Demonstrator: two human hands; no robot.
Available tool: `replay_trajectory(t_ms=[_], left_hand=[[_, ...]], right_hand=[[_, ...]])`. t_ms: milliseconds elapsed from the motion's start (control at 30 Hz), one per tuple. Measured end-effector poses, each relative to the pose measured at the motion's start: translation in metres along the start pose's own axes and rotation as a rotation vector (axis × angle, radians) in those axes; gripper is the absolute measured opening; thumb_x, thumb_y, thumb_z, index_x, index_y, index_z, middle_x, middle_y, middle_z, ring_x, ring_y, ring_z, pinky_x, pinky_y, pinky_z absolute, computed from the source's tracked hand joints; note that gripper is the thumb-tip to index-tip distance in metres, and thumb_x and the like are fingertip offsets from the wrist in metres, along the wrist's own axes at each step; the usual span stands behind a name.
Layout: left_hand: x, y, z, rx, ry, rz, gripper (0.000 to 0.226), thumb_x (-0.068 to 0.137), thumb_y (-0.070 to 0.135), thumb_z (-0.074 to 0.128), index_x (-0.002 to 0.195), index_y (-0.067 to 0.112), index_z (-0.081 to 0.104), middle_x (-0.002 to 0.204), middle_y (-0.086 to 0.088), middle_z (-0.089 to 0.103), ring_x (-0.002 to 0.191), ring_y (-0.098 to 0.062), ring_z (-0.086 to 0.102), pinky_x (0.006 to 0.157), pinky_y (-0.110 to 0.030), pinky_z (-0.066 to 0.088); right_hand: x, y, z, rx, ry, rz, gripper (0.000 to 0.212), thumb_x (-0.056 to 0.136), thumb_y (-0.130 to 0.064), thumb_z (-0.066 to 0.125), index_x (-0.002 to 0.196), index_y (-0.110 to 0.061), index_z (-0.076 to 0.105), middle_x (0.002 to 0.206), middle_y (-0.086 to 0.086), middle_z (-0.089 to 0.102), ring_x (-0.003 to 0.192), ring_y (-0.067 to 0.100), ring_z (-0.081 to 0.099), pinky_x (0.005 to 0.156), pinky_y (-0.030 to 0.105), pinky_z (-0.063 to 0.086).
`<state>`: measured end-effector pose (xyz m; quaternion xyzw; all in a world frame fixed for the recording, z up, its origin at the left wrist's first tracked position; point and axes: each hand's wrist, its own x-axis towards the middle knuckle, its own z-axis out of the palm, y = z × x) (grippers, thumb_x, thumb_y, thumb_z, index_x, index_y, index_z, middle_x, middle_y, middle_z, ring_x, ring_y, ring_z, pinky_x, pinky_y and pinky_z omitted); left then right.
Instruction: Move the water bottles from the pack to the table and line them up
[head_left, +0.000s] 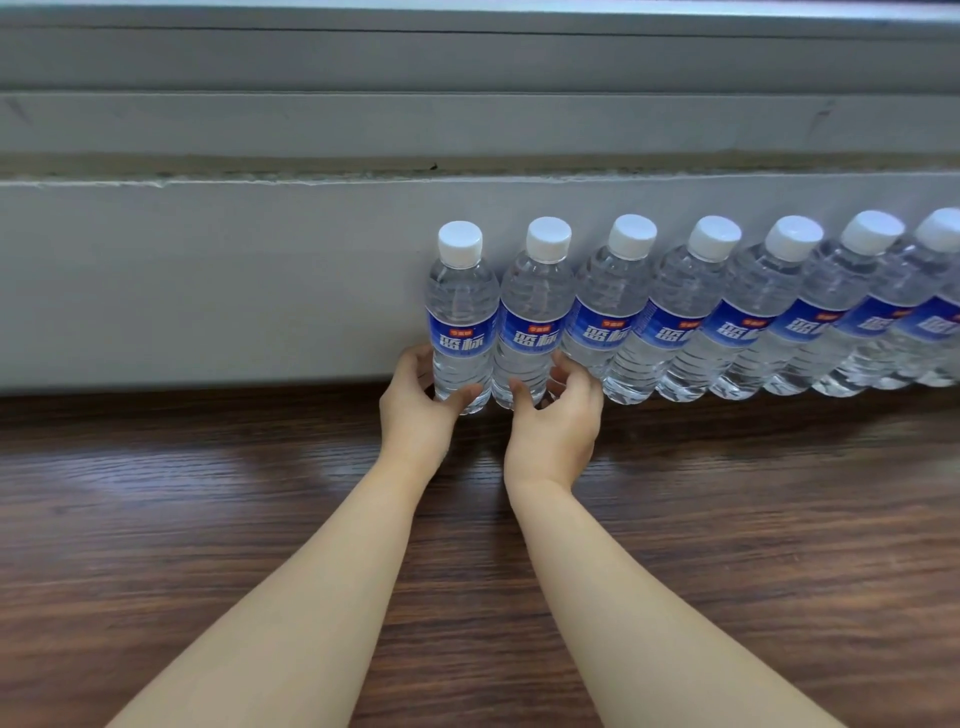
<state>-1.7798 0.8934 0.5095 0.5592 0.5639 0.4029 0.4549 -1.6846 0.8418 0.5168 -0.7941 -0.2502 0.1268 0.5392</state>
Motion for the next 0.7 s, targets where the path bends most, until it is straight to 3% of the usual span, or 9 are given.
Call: replay_trajectory(t_ms=[300, 500, 567, 700], left_hand=[[0.001, 0.001, -0.002, 0.06, -0.022, 0.047, 0.061, 0.073, 0.015, 0.082, 0.125, 0.018, 0.05, 0.115, 0.008, 0.06, 0.106, -0.004, 0.054, 0.088, -0.02, 0.04], [0.005, -0.006, -0.003, 0.19, -0.036, 0.116, 0.064, 0.073, 0.023, 0.081, 0.127, 0.018, 0.048, 0.124, -0.003, 0.062, 0.114, -0.019, 0.058, 0.094, -0.034, 0.048], [0.004, -0.005, -0.004, 0.234, -0.048, 0.135, 0.064, 0.075, 0.025, 0.08, 0.129, 0.018, 0.046, 0.126, -0.004, 0.061, 0.116, -0.021, 0.057, 0.093, -0.032, 0.046], [-0.002, -0.002, -0.008, 0.286, -0.065, 0.144, 0.065, 0.076, 0.029, 0.077, 0.132, 0.018, 0.044, 0.127, -0.005, 0.061, 0.118, -0.024, 0.056, 0.096, -0.038, 0.047]], right_hand=[[0.0, -0.001, -0.001, -0.02, -0.032, 0.005, 0.048, 0.08, -0.023, 0.074, 0.123, -0.024, 0.053, 0.119, -0.008, 0.052, 0.108, 0.008, 0.056, 0.076, 0.026, 0.044], [-0.002, 0.0, -0.004, -0.02, -0.055, -0.024, 0.05, 0.079, -0.02, 0.074, 0.125, -0.023, 0.053, 0.121, -0.006, 0.055, 0.11, 0.012, 0.057, 0.084, 0.033, 0.05], [-0.003, 0.003, -0.006, -0.015, -0.07, -0.035, 0.05, 0.079, -0.019, 0.074, 0.124, -0.022, 0.053, 0.122, -0.005, 0.055, 0.111, 0.014, 0.058, 0.085, 0.036, 0.051], [-0.007, 0.006, -0.019, -0.037, -0.062, -0.037, 0.046, 0.082, -0.018, 0.071, 0.124, -0.021, 0.054, 0.124, -0.006, 0.055, 0.112, 0.012, 0.056, 0.083, 0.025, 0.042]])
